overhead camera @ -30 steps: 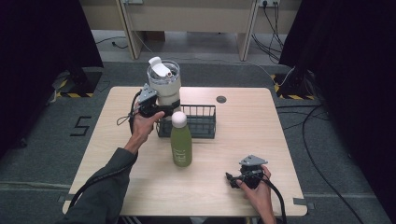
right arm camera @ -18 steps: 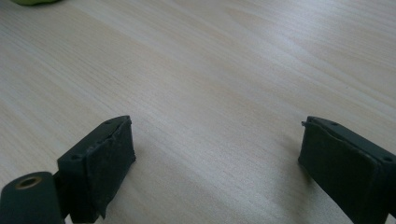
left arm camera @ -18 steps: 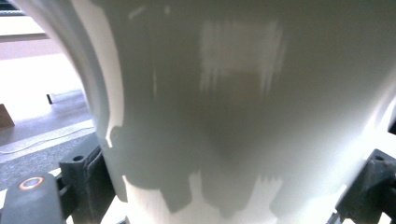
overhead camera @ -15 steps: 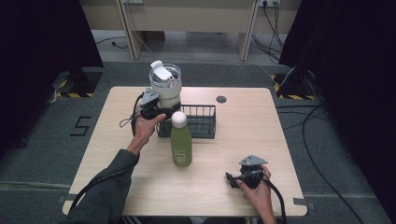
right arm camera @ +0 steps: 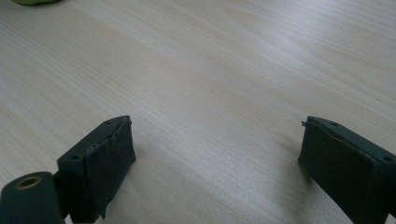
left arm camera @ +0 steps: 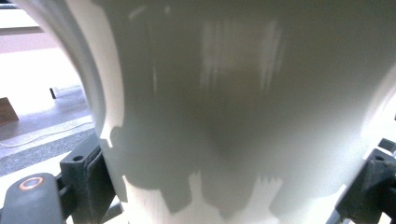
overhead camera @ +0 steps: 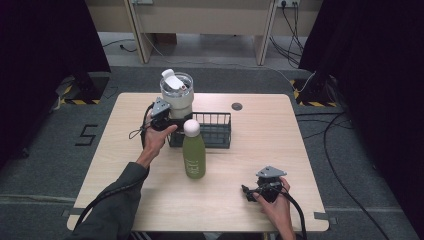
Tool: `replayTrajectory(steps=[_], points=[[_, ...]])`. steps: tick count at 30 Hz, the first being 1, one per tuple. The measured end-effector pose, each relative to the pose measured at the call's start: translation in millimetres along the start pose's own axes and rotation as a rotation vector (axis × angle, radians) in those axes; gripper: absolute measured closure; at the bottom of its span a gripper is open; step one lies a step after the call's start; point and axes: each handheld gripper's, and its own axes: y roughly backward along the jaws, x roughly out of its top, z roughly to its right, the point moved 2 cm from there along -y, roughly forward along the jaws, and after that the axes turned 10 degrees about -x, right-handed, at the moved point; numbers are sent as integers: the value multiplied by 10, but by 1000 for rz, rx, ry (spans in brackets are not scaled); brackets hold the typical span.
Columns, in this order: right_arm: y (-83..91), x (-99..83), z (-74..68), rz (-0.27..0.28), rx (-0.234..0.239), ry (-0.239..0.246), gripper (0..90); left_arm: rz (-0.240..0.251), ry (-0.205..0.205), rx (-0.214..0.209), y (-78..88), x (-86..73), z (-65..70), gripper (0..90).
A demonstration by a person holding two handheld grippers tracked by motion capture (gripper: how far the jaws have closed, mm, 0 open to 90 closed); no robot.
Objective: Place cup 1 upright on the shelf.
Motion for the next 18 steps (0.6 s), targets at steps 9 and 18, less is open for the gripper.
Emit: replayTrajectory(steps=[9,18], points=[[1,0,-2,-1,1,0,105,22,24,-1,-71,-79,26,111],[0,0,-1,0,1,1,105,-17,1,-3,-51,-136,5,111]])
